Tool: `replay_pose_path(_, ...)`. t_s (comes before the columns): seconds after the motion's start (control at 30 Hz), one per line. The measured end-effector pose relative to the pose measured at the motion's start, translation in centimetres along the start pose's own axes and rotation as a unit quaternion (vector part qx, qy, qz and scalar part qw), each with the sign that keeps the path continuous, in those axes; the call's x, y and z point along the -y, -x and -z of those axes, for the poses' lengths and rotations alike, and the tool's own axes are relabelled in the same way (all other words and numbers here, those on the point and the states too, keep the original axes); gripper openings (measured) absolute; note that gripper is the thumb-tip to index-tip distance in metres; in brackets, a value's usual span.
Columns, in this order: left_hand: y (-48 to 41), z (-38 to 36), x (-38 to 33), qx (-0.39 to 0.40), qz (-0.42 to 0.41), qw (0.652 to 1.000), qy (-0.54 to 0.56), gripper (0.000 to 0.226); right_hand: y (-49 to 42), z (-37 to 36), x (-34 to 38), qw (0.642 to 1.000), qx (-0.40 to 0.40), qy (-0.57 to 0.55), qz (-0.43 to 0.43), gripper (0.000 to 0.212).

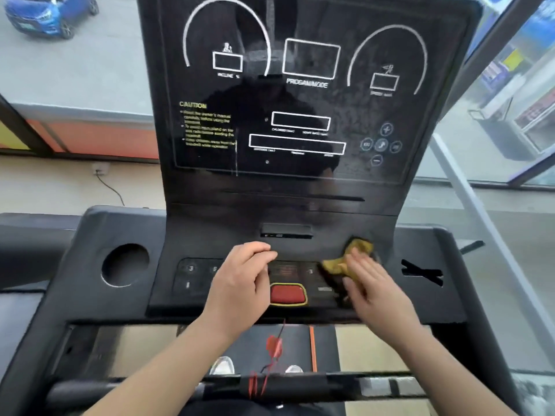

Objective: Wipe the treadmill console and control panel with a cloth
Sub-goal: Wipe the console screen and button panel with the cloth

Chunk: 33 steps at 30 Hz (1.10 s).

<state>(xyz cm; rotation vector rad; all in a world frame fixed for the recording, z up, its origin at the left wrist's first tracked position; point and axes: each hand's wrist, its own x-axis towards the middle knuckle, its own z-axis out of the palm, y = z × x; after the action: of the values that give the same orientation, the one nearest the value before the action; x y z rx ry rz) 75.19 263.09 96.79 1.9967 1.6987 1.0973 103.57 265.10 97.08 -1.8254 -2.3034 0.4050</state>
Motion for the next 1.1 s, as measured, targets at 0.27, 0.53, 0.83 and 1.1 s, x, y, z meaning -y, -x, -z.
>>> replay_pose_path(0.27,-1.4,-7.8,-7.9,0.041,-0.048,0.998,0.029,0.028,1.9,-1.0,-3.4,0.989,-0.022,0.032,0.145,0.053)
replay_pose_path(0.53,0.2,-9.4,-8.2,0.016,-0.021,1.000,0.000,0.028,-2.0,-1.1,-5.2,0.997,-0.056,0.048,-0.026,0.064)
replay_pose_path(0.83,1.8,-7.5,-7.7,-0.011,0.024,1.000,-0.017,0.028,-3.6,1.5,-8.9,0.990,-0.029,0.114,0.080,0.061)
replay_pose_path(1.1,3.5,-5.7,-5.8,-0.015,0.054,0.997,-0.047,0.030,0.2,-2.7,0.8,0.977,-0.004,0.050,0.209,0.060)
